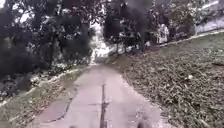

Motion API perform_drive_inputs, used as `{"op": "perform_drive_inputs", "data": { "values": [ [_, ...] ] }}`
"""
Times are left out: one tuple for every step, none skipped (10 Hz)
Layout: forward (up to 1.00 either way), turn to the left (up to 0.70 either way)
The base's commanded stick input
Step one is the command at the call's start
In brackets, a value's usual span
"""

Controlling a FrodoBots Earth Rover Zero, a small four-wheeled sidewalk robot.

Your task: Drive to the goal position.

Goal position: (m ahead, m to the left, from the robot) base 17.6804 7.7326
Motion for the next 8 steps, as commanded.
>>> {"op": "perform_drive_inputs", "data": {
  "values": [
    [0.85,0.0],
    [0.85,0.0],
    [0.85,0.0],
    [0.85,0.0],
    [0.85,0.0],
    [0.85,0.0],
    [0.85,0.0],
    [0.85,0.0]
  ]
}}
